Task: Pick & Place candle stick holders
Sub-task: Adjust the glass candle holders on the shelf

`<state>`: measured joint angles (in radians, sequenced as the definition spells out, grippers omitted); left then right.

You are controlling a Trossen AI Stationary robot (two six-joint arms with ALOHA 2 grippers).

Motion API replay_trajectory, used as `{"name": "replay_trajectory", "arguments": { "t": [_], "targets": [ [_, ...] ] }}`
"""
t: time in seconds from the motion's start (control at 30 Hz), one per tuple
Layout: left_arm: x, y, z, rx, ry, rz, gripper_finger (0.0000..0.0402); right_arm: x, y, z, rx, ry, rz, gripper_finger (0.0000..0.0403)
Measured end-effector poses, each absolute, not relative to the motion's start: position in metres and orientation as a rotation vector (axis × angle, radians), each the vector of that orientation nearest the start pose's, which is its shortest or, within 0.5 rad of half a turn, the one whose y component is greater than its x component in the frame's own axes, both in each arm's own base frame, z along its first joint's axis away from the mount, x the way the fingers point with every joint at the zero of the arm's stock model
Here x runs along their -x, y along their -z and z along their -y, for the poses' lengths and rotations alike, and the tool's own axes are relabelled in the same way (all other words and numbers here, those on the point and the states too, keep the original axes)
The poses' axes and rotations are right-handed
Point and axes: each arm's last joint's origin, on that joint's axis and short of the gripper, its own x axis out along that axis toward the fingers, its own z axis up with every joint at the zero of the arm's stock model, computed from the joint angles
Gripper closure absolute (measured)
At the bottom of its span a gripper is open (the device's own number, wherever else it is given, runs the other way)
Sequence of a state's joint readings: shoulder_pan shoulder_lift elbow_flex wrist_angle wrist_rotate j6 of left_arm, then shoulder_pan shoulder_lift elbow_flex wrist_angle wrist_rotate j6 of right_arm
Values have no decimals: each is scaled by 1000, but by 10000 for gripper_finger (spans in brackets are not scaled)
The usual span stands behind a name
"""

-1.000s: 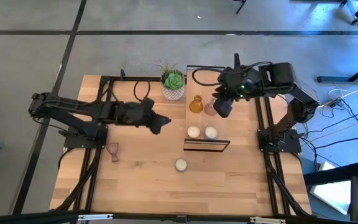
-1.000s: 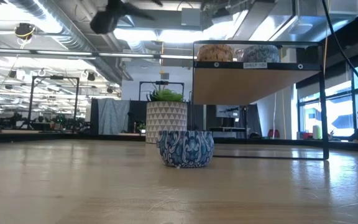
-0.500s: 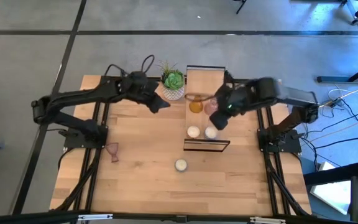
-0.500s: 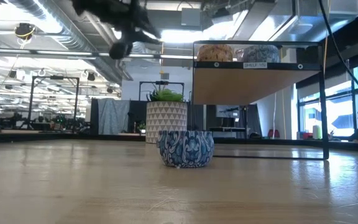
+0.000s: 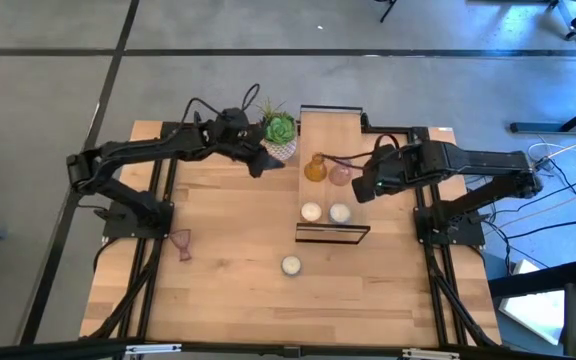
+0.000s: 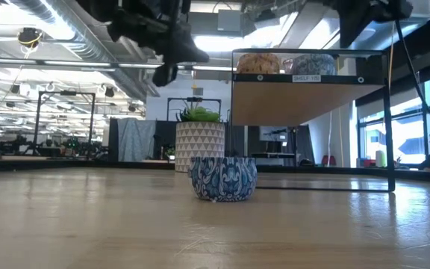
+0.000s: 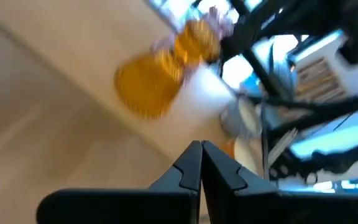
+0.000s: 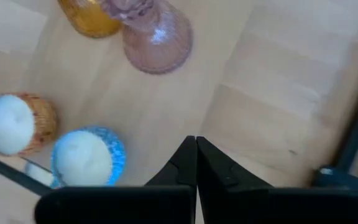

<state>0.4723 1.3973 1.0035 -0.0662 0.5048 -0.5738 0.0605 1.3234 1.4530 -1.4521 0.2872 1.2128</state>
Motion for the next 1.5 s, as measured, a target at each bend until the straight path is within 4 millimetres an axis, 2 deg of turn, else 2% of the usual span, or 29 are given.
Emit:
{"name": "replay_trajectory", "arguments": {
  "t": [0.2, 0.4, 0.5, 0.73, 1.0, 1.5],
  "targets": [
    [-293, -267, -157, 861, -40, -335, 400, -225, -341, 7, -859, 883, -934, 402],
    [-307, -239, -178, 895, -62, -337, 400, -228, -339, 19, -849, 994, -842, 403],
    [-313, -231, -185, 905, -59, -353, 399, -226, -339, 24, -834, 1037, -827, 403],
    [-324, -239, -191, 836, -65, -326, 399, -229, -337, 36, -828, 1068, -811, 403],
    [-322, -247, -201, 807, -103, -294, 400, -239, -332, 49, -836, 1038, -827, 403],
    [-322, -246, -200, 807, -88, -309, 399, -269, -313, 56, -848, 956, -875, 403]
  ]
}}
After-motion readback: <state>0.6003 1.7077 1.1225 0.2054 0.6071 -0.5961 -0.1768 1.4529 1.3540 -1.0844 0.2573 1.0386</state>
